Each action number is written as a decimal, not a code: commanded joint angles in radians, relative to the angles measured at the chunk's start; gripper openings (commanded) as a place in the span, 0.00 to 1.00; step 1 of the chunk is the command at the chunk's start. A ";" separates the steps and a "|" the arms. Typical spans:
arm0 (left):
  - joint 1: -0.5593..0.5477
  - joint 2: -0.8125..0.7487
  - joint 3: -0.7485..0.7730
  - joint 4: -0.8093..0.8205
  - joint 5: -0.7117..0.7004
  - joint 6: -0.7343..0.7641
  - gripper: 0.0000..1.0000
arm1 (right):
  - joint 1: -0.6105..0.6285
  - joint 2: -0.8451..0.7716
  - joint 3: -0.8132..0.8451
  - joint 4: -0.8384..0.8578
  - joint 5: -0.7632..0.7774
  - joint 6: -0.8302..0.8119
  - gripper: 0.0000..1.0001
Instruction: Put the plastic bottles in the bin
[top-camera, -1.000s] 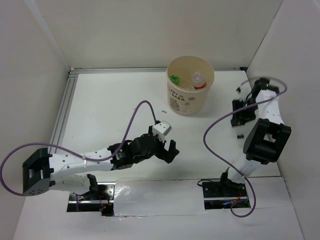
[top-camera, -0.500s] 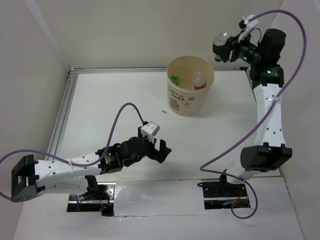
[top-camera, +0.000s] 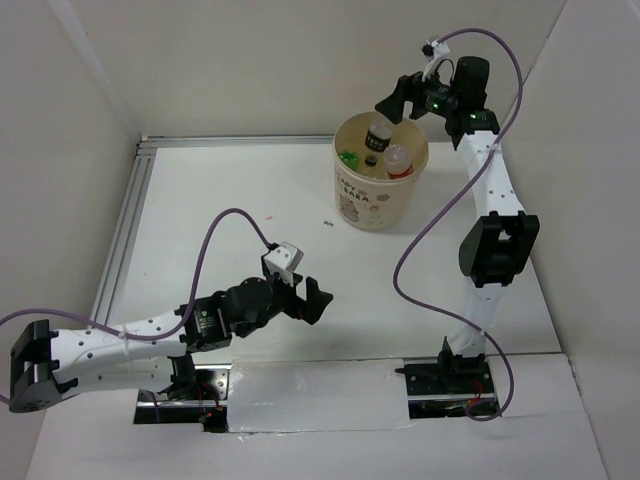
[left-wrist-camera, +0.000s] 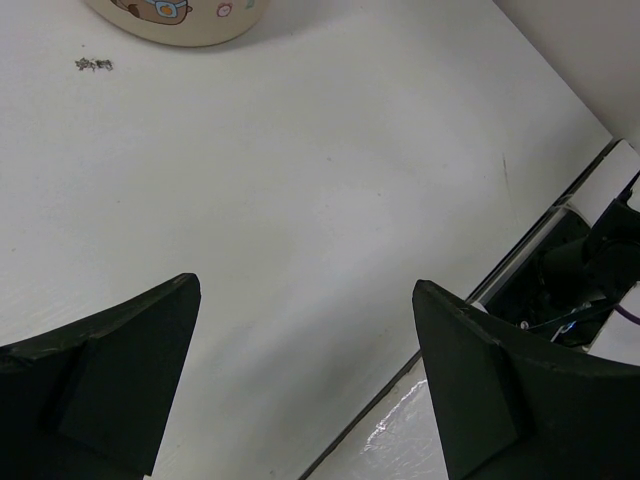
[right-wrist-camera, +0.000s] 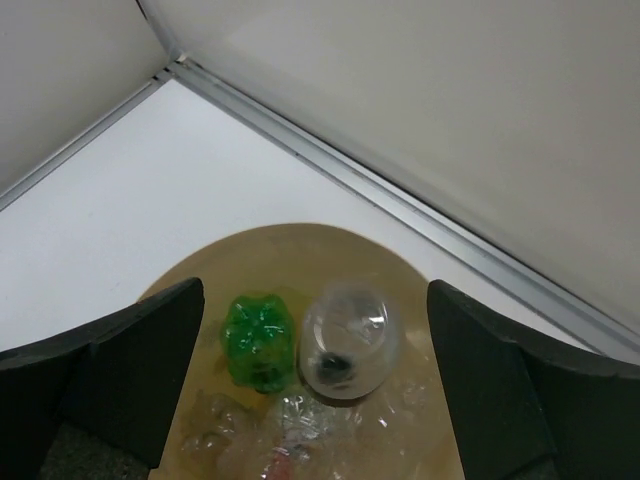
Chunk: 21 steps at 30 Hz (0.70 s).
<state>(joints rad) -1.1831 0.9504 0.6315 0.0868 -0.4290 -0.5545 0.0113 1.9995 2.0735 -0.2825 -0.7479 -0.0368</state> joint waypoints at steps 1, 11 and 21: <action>-0.004 -0.019 -0.006 0.037 -0.030 0.008 1.00 | 0.013 -0.108 0.037 -0.025 -0.015 -0.020 0.99; -0.004 0.030 0.065 0.034 -0.030 0.038 1.00 | -0.137 -0.313 -0.073 -0.253 0.244 0.028 0.99; 0.074 0.080 0.178 -0.074 -0.021 0.056 1.00 | -0.209 -0.860 -0.803 -0.169 0.461 -0.086 0.99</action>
